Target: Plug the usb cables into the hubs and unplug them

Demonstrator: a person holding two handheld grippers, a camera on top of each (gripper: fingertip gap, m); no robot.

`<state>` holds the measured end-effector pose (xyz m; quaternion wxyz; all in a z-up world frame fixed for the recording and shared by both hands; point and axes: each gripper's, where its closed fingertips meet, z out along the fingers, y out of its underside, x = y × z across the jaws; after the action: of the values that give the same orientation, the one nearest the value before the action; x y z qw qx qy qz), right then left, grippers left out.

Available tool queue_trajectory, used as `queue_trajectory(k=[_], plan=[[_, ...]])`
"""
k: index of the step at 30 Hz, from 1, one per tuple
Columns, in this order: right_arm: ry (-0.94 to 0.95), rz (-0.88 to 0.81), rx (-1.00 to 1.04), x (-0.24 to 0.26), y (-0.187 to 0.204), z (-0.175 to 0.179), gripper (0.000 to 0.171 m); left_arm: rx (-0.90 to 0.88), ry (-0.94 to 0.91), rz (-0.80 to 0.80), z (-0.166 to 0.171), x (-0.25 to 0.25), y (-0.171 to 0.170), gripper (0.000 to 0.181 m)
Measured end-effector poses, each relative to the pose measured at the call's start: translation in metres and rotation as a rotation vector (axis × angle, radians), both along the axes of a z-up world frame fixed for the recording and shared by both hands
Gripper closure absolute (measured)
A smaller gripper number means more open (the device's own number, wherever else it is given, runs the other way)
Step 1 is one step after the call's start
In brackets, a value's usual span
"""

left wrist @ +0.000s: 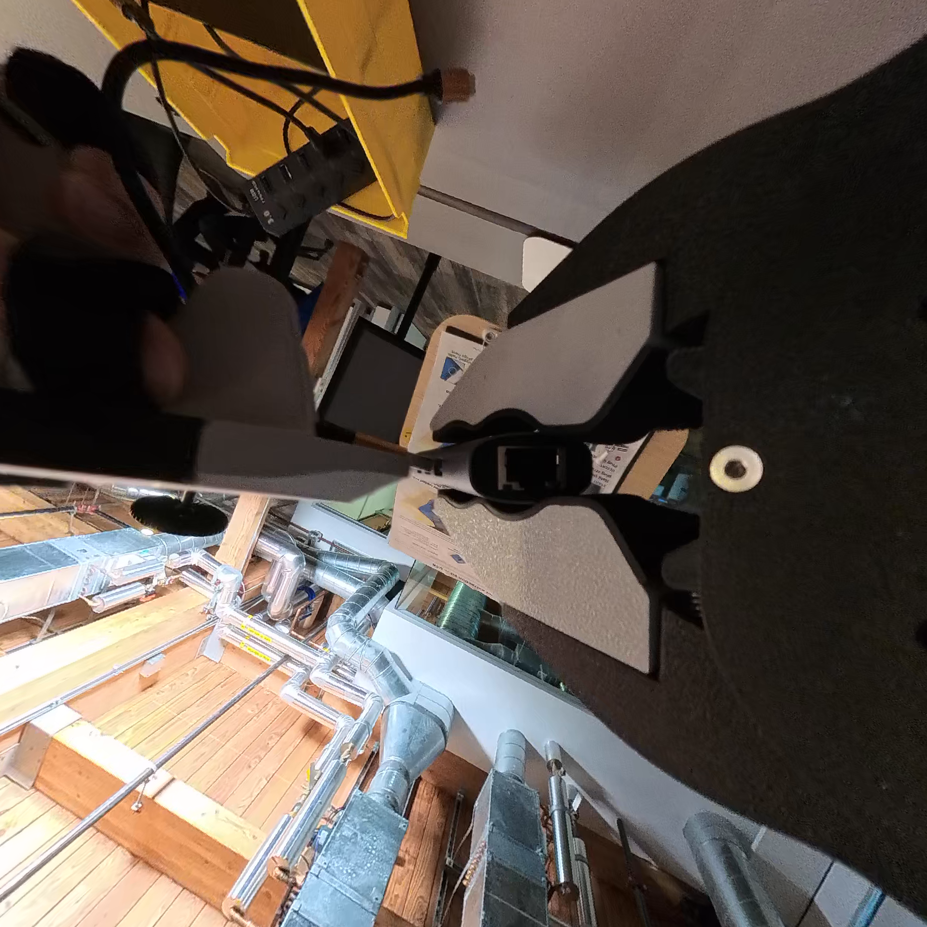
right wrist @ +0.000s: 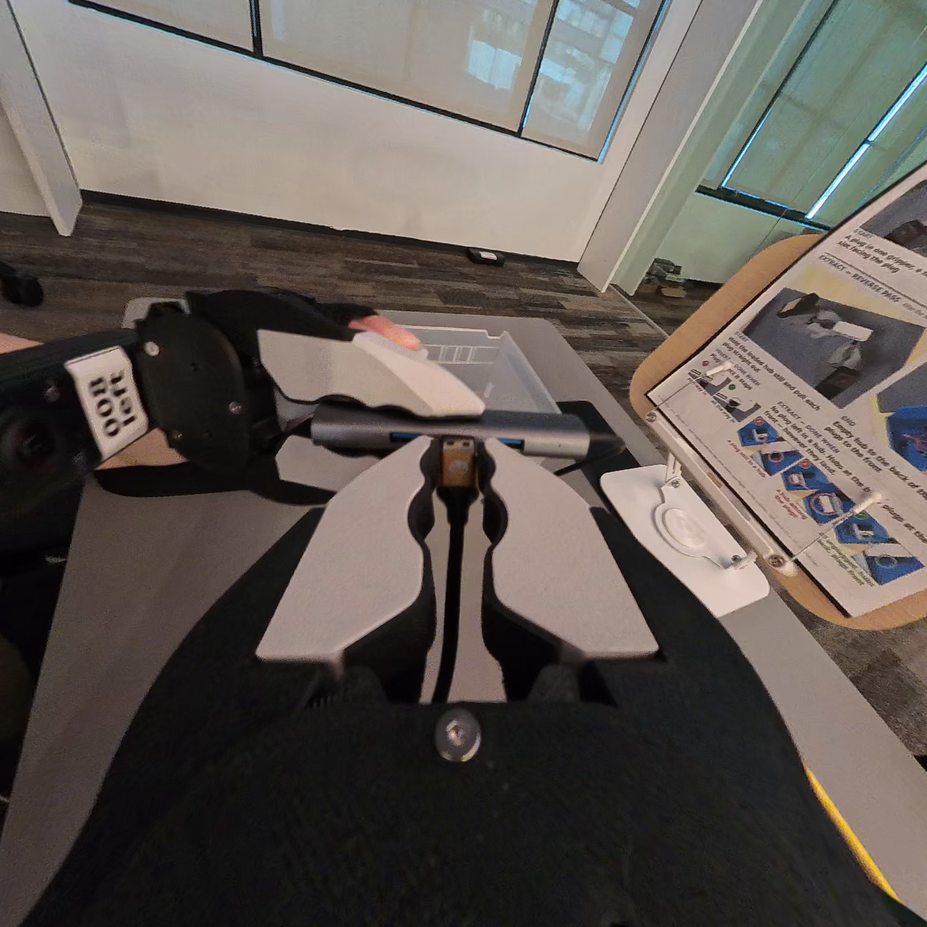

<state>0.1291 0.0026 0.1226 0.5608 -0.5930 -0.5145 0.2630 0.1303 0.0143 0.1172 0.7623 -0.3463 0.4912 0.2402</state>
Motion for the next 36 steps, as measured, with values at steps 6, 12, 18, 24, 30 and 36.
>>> queue_trajectory(k=[6, 12, 18, 24, 30, 36], plan=[[-0.023, -0.009, 0.0, -0.002, 0.004, -0.006, 0.171, -0.001, 0.025, 0.011, -0.007, 0.003, 0.004, 0.164], [0.048, 0.002, -0.003, 0.001, 0.006, 0.004, 0.169, -0.002, 0.015, 0.018, -0.004, -0.002, 0.007, 0.164], [0.059, -0.056, -0.028, 0.012, 0.017, 0.003, 0.164, 0.013, 0.024, 0.068, 0.003, -0.016, 0.016, 0.164], [0.105, -0.276, -0.228, 0.024, 0.033, -0.024, 0.151, 0.017, -0.052, 0.115, 0.027, -0.052, 0.027, 0.164], [-0.101, -0.511, -0.459, 0.008, 0.006, -0.197, 0.144, -0.004, -0.112, 0.13, 0.044, -0.077, 0.032, 0.164], [-0.225, -0.671, -0.539, 0.009, -0.001, -0.271, 0.146, -0.022, -0.122, 0.097, 0.048, -0.075, 0.025, 0.163]])
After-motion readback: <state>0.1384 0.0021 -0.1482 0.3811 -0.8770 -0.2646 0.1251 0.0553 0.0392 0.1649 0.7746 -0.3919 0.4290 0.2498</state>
